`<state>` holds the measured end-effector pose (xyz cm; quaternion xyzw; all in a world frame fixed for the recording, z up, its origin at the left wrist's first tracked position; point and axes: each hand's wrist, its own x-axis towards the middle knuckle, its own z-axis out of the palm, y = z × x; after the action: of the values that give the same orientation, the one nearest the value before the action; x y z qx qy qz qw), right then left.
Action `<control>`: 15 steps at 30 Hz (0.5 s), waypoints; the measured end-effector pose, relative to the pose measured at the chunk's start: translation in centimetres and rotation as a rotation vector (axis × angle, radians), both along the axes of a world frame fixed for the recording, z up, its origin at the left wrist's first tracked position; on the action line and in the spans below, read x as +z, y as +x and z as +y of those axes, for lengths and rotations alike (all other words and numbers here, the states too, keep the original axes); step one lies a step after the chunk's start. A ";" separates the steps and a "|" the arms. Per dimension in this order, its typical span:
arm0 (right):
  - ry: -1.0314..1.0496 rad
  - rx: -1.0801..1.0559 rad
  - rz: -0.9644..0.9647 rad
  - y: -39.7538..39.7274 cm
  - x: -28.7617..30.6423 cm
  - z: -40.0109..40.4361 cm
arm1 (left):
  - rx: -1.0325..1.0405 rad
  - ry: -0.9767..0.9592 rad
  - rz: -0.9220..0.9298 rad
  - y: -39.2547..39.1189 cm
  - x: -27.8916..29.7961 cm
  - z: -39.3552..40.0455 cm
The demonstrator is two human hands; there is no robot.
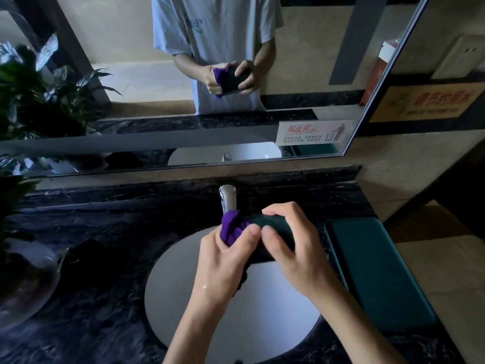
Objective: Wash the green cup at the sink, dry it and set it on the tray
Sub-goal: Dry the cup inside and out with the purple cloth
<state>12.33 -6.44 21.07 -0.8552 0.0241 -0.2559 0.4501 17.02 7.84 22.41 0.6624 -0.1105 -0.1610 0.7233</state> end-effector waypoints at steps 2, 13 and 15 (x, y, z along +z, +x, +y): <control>0.168 -0.110 0.057 0.6 0.3 0.5 | -0.046 0.000 -0.073 -0.7 0.0 0.0; 0.037 0.010 0.035 -0.1 -0.4 0.4 | -0.015 -0.010 0.006 -0.5 -0.4 0.9; 0.294 -0.059 0.154 0.5 0.3 0.9 | -0.062 0.040 -0.123 -0.9 0.0 0.9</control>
<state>12.81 -5.56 21.39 -0.7961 0.1206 -0.1964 0.5595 16.12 8.77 22.45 0.6815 -0.1717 -0.1446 0.6966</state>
